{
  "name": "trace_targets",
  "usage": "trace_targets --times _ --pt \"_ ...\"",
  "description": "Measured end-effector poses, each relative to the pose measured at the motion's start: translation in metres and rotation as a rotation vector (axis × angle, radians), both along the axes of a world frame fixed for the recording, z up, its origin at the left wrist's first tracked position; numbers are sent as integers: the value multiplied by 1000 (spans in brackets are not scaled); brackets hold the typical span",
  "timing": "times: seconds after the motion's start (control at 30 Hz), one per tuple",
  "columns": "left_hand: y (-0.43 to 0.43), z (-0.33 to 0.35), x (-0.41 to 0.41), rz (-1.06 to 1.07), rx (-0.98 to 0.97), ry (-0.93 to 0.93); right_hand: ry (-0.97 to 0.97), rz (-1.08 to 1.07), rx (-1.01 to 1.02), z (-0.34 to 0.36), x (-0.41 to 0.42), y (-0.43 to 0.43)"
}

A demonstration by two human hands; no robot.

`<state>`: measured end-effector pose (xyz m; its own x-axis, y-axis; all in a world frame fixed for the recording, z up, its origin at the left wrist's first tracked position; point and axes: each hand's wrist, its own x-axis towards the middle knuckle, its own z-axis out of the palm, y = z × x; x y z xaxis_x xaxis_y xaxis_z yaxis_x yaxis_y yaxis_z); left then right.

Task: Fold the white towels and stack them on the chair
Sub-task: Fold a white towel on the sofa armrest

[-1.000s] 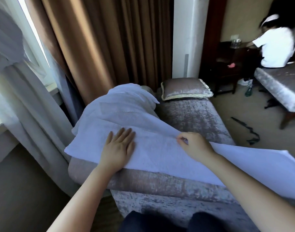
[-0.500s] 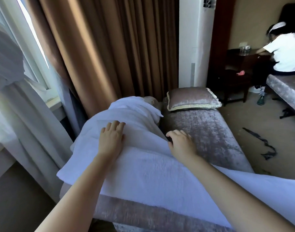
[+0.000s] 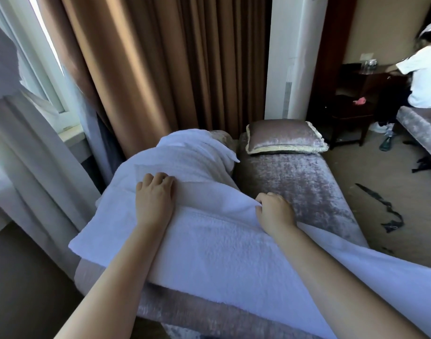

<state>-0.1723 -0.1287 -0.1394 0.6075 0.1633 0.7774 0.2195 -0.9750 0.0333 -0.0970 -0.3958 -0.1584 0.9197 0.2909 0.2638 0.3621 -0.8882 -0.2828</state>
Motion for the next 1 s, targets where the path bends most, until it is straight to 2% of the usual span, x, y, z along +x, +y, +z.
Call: trace_targets --times 0.1,0.27,0.37,0.5,0.57,0.63,0.7,0.83,1.0 --pt "-2 1 -1 -4 -7 21 -55 0 84 5 -6 -1" --pt "-5 7 0 21 10 51 -103 21 100 7 -9 -2" --pt "-10 21 5 55 1 157 -125 37 30 10 -16 -3" --pt "-15 45 15 30 104 292 -224 124 3 11 -21 -6" --pt "-9 62 15 28 56 330 -198 156 -21 11 -17 -14" --pt "0 74 12 36 -20 309 -80 164 -105 10 -11 -27" --pt "6 81 5 32 -58 314 -85 112 -114 9 -8 -39" --pt "20 89 -14 -73 -93 260 -299 102 101 25 -15 -61" --pt "34 94 -55 -156 -42 201 -589 216 130 60 -63 -75"
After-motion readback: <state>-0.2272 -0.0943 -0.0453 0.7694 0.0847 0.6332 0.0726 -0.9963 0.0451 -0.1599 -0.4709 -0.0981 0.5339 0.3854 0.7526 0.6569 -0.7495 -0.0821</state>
